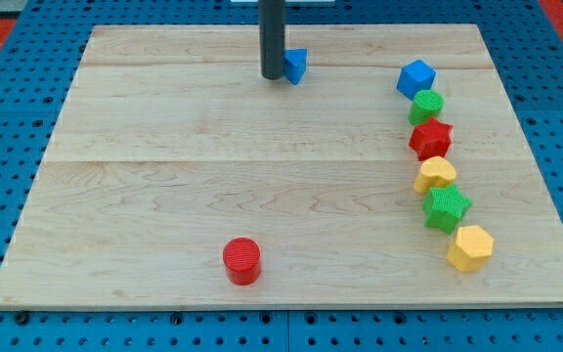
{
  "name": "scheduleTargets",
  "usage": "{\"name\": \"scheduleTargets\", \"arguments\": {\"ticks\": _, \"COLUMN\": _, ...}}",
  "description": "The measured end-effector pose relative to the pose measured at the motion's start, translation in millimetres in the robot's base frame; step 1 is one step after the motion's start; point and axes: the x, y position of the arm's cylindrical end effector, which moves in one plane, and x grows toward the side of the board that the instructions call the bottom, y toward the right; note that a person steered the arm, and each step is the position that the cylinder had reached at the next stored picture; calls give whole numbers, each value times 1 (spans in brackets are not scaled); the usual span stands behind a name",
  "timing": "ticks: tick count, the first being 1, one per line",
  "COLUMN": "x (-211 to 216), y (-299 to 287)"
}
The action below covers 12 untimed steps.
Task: Slide the blue triangle into the blue cube
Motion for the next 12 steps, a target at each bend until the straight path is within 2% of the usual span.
{"name": "scheduleTargets", "arguments": {"ticks": 1, "x": 0, "y": 63}}
{"name": "scheduleTargets", "arguments": {"ticks": 2, "x": -23, "y": 123}}
{"name": "scheduleTargets", "arguments": {"ticks": 3, "x": -24, "y": 102}}
{"name": "scheduleTargets", "arguments": {"ticks": 4, "x": -53, "y": 85}}
{"name": "scheduleTargets", "arguments": {"ticks": 5, "x": -81, "y": 137}}
{"name": "scheduleTargets", "arguments": {"ticks": 6, "x": -66, "y": 177}}
{"name": "scheduleTargets", "arguments": {"ticks": 7, "x": -94, "y": 184}}
{"name": "scheduleTargets", "arguments": {"ticks": 8, "x": -92, "y": 131}}
{"name": "scheduleTargets", "arguments": {"ticks": 9, "x": -82, "y": 119}}
{"name": "scheduleTargets", "arguments": {"ticks": 10, "x": -61, "y": 168}}
{"name": "scheduleTargets", "arguments": {"ticks": 11, "x": -77, "y": 154}}
{"name": "scheduleTargets", "arguments": {"ticks": 12, "x": -70, "y": 114}}
